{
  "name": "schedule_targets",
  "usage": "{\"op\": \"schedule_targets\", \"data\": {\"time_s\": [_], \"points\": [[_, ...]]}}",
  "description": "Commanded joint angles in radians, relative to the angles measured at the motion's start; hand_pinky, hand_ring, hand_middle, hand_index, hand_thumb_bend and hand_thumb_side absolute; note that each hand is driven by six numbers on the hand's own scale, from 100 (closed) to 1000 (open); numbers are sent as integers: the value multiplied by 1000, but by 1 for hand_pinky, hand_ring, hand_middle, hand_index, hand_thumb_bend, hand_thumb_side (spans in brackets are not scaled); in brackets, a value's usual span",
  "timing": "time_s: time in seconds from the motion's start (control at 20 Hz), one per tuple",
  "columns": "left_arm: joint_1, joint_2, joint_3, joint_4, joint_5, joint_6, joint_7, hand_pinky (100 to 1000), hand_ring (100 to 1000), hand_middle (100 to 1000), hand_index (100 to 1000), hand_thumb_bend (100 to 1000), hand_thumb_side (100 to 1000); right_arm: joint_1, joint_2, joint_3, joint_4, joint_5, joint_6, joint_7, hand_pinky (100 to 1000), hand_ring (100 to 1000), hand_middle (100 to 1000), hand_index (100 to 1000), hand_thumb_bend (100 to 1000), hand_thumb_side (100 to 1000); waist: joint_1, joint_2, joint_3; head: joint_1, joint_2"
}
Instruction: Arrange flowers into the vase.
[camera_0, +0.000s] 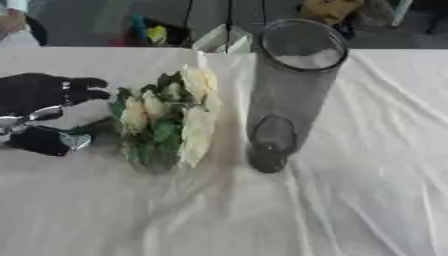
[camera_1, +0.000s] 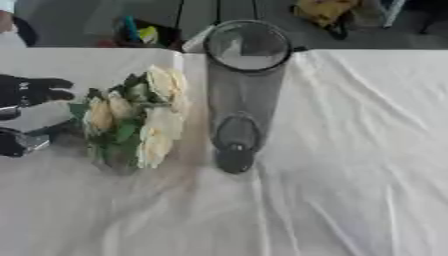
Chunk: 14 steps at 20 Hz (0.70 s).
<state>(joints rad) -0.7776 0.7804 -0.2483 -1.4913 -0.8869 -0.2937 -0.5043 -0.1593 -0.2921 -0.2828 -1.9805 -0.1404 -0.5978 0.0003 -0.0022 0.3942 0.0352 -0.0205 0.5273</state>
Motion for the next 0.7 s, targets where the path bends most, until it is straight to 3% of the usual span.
{"op": "schedule_targets", "data": {"time_s": [0.05, 0.45, 0.7], "points": [[-28, 10, 11, 29, -14, 9, -1, 755, 863, 1000, 1000, 111, 896, -8, -8, -3, -20, -10, 0, 5, 769, 916, 364, 534, 100, 971, -15, -4, -1, 1, -11], [-44, -15, -4, 78, -18, -7, -27, 752, 848, 1000, 1000, 166, 989, -10, -3, -3, -20, -10, 4, 12, 771, 920, 359, 530, 100, 971, -15, 0, -3, 4, -16], [-51, -21, -10, 86, -30, -30, -46, 758, 850, 1000, 1000, 219, 985, -12, -1, -3, -20, -9, 7, 16, 773, 922, 358, 530, 100, 971, -14, 2, -4, 4, -18]]}}
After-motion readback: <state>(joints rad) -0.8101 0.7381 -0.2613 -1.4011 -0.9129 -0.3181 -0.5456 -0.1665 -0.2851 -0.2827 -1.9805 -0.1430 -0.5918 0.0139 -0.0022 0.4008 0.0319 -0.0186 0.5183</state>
